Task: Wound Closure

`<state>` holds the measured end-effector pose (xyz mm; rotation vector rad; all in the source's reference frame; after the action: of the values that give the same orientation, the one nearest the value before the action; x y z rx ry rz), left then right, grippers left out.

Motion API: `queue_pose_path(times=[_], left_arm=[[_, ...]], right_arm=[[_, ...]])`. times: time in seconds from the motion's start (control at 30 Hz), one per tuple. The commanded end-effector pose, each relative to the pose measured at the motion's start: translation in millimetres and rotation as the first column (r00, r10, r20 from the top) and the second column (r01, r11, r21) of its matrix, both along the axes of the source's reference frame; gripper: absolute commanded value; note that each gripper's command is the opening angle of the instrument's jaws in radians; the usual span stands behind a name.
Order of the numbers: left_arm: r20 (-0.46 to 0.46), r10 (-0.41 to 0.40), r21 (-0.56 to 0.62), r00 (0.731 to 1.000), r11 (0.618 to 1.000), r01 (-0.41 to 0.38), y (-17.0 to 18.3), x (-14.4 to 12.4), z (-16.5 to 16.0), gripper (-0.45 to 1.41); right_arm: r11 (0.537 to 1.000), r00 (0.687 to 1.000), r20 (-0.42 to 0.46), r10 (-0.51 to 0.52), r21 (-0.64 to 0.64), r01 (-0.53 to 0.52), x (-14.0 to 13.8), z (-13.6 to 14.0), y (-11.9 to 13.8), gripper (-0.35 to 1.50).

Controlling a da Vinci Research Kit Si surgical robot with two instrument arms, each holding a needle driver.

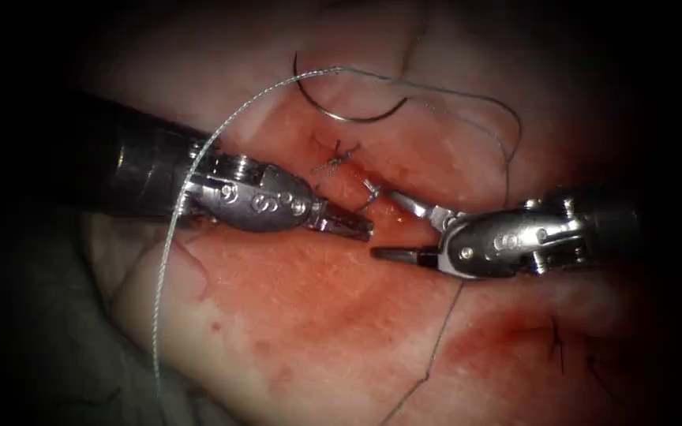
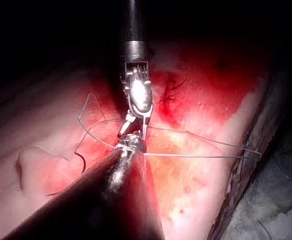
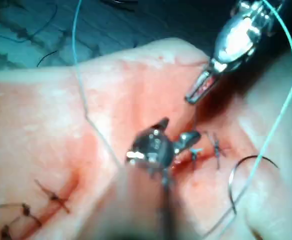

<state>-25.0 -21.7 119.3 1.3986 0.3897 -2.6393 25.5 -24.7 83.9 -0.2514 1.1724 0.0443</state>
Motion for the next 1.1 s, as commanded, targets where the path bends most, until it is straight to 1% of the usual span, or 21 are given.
queue_pose_path(times=[0.03, 0.2, 0.3, 0.43, 0.77, 1.1], left_arm=[[0.001, 0.001, 0.002, 1.0, 1.0, -0.001, -0.4, -0.5, 0.6, -0.45], [0.01, 0.0, 0.008, 1.0, 1.0, 0.0, -0.5, -0.6, 0.5, -0.45], [0.012, 0.002, 0.009, 1.0, 1.0, -0.002, -0.5, -0.7, 0.5, -0.45], [0.013, 0.003, 0.011, 1.0, 1.0, -0.003, -0.5, -0.7, 0.5, -0.45], [0.014, 0.004, 0.011, 1.0, 1.0, -0.004, -0.6, -0.8, 0.6, -0.45], [0.015, 0.006, 0.012, 1.0, 1.0, -0.006, -0.8, -1.0, 0.8, -0.45]], right_arm=[[1.0, 1.0, 0.005, 0.004, -0.009, -0.004, 1.0, 0.6, -0.3, 1.21], [1.0, 1.0, 0.018, 0.021, -0.016, -0.02, 2.2, 1.8, 0.3, 1.21], [1.0, 0.999, 0.02, 0.024, -0.016, -0.024, 2.6, 1.9, 0.5, 1.21], [0.999, 1.0, 0.022, 0.013, -0.043, -0.012, 3.7, 2.2, 0.7, 1.21], [0.999, 1.0, -0.006, 0.008, -0.051, -0.008, 5.6, 2.8, 1.6, 1.21], [0.999, 1.0, -0.015, -0.005, -0.053, 0.004, 7.0, 3.3, 1.4, 1.21]])
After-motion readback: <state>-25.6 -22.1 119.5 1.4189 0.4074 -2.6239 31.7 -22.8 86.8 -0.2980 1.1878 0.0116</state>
